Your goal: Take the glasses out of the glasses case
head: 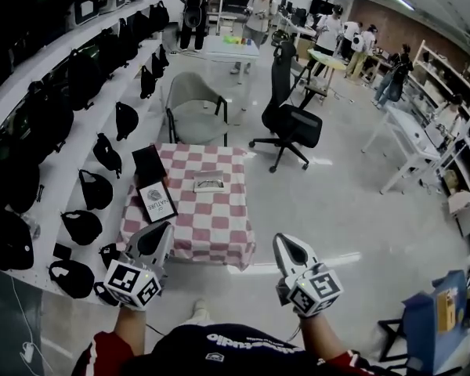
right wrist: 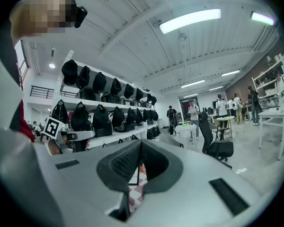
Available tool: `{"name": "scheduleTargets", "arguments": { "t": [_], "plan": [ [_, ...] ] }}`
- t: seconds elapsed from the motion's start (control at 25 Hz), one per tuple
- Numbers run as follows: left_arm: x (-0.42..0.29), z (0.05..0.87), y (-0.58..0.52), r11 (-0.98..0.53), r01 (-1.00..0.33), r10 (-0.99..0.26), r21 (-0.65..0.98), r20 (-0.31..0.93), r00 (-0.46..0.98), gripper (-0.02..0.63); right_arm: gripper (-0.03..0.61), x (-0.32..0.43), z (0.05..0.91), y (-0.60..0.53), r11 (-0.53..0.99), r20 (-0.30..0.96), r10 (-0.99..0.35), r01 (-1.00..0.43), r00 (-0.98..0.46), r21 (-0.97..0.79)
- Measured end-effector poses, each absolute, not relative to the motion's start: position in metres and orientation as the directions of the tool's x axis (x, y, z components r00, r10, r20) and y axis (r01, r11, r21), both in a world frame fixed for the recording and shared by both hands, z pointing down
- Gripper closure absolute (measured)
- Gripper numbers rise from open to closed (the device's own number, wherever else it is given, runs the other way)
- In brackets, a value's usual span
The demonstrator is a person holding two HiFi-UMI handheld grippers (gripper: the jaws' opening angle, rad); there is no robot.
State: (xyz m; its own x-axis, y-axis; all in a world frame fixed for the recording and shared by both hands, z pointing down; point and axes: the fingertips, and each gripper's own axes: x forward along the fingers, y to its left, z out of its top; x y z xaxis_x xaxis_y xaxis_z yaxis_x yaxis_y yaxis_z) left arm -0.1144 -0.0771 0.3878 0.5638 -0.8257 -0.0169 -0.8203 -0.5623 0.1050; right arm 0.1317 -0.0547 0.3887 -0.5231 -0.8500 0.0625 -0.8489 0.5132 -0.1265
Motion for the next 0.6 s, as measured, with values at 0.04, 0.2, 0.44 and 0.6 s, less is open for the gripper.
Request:
{"name": "scheduleTargets", "arguments": {
  "t": [0.04,0.2,0.44,0.6],
  "plan": [
    [-0.117,0.386,-0.088,-0.570,-0.816,-0.821,0.101,-0.021,0.571,0.609,0.575,0.127,0.386,-0.065,0.511,0.059,-0.852,-0.850,-0.521,-0.123],
    [-0.125,0.378,-0.124,-0.596,-0.797,-0.802,0.096,-0.039,0.595,0.609,0.575,0.105,0.380,-0.099,0.509,0.055,-0.854,-0.853,-0.517,-0.114],
    [-0.136,0.383,-0.160,-0.626,-0.771,-0.779,0.116,-0.047,0.625,0.609,0.575,0.083,0.377,-0.126,0.500,0.061,-0.859,-0.859,-0.508,-0.106],
    [-0.138,0.390,-0.173,-0.633,-0.763,-0.772,0.129,-0.040,0.634,0.609,0.575,0.075,0.375,-0.136,0.496,0.060,-0.862,-0.863,-0.503,-0.099]
  ]
}}
